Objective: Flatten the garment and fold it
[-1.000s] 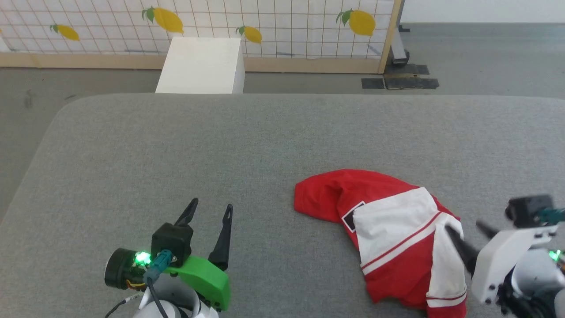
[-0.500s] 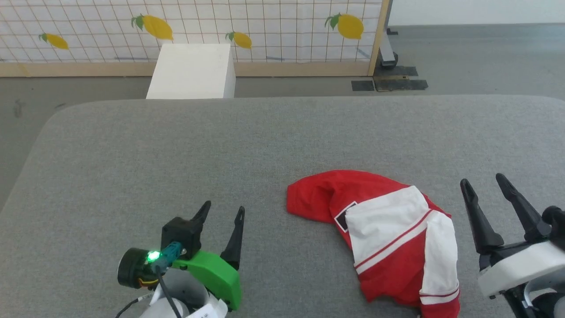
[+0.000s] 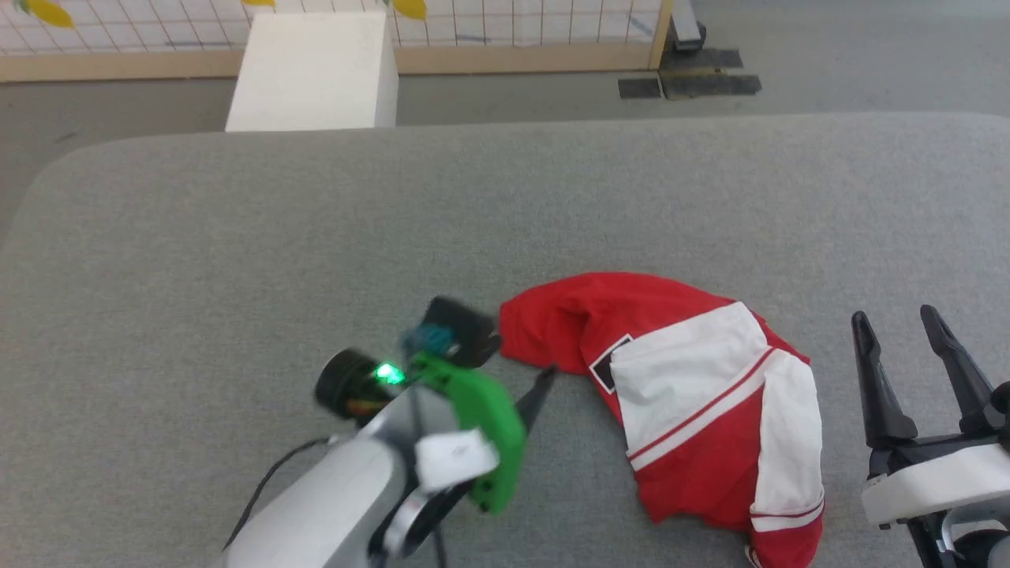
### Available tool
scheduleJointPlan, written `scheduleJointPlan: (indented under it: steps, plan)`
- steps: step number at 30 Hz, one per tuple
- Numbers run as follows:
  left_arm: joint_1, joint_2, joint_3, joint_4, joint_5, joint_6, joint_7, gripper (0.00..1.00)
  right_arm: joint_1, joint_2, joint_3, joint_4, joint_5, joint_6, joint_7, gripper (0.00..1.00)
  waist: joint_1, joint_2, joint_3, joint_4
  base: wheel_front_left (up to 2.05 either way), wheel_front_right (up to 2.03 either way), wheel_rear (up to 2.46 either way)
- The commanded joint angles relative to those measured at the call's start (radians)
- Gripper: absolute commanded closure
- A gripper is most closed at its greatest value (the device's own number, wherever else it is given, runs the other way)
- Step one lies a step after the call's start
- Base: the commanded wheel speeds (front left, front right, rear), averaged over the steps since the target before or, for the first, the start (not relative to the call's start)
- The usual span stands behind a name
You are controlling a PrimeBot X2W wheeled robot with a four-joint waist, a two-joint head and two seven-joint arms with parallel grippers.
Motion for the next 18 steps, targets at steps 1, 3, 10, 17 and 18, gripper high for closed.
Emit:
scheduleJointPlan:
  steps: [1,3,10,17,18]
  plan:
    - [-0.057,-0.023,-0.014,0.010,-0.016,-0.013,0.055,0.00,-0.013,0.008,-0.002,-0.006,-0.011,-0.001,-0.008,0.00,0.0000,-0.0001,0.045,-0.028,0.00,0.00,0.00]
    - [-0.108,-0.050,-0.026,0.039,-0.041,-0.017,0.138,0.00,-0.023,0.011,-0.001,-0.010,-0.016,-0.001,-0.011,0.00,0.0000,-0.0001,0.065,-0.043,0.00,0.00,0.00]
    - [-0.236,-0.112,-0.045,0.142,-0.121,-0.031,0.349,0.00,-0.051,0.026,0.006,-0.007,-0.028,-0.001,-0.021,0.00,0.0000,-0.0001,0.118,-0.092,0.00,0.00,0.00]
    - [-0.293,-0.144,-0.054,0.188,-0.156,-0.044,0.425,0.00,-0.065,0.046,-0.006,0.016,-0.039,-0.001,-0.039,0.00,0.0000,-0.0001,0.155,-0.123,0.00,0.00,0.00]
    - [-0.296,-0.146,-0.056,0.190,-0.157,-0.045,0.429,0.00,-0.067,0.048,-0.006,0.018,-0.041,-0.001,-0.041,0.00,0.0000,-0.0001,0.159,-0.125,0.00,0.00,0.00]
